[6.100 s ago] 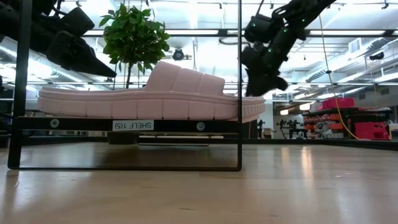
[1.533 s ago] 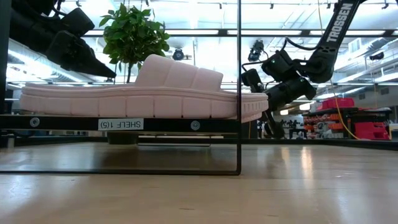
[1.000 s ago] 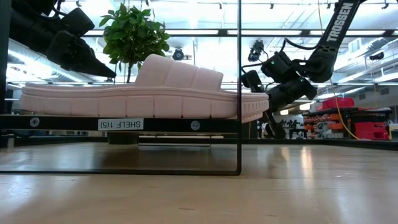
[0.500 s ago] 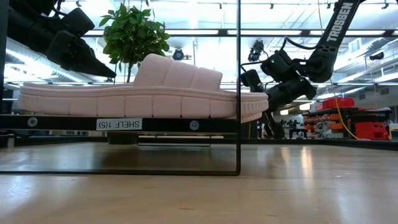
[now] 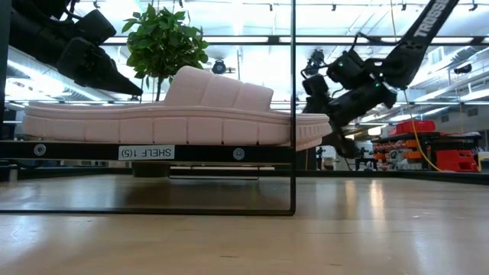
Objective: Pick and place slides into the shelf
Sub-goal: Put the black slipper on the shelf, then return to Home Position
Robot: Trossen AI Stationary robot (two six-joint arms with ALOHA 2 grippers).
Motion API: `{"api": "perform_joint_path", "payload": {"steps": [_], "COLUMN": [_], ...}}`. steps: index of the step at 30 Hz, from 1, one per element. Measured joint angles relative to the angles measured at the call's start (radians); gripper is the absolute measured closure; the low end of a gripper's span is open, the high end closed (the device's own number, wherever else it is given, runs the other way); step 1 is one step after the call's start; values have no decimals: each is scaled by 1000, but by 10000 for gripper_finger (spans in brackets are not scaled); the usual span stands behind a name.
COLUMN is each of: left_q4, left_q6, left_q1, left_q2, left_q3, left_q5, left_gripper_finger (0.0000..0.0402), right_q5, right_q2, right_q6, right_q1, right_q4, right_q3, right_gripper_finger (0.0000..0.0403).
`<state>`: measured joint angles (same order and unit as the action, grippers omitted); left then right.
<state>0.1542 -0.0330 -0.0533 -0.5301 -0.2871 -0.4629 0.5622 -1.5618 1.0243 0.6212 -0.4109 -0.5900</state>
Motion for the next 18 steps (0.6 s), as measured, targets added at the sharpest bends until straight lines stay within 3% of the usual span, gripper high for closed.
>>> {"api": "perform_joint_path", "payload": {"steps": [6, 11, 14, 18], "left_q4": [0, 0, 0, 0], "left_q6": [0, 1, 1, 4], "left_q1": [0, 0, 0, 0], "left_q2": [0, 0, 0, 0], "left_q3": [0, 0, 0, 0], "left_q5": [0, 0, 0, 0], "left_gripper_finger": [370, 366, 370, 378], "right_q5": [-78, -120, -144, -171], "right_q2": [160, 297, 362, 426], "right_q6": [-157, -338, -422, -516], "right_q1": [53, 51, -6, -112], "right_q4": [339, 527, 577, 579], "right_q3": [0, 0, 0, 0], "right_gripper_finger": [144, 164, 223, 361]}}
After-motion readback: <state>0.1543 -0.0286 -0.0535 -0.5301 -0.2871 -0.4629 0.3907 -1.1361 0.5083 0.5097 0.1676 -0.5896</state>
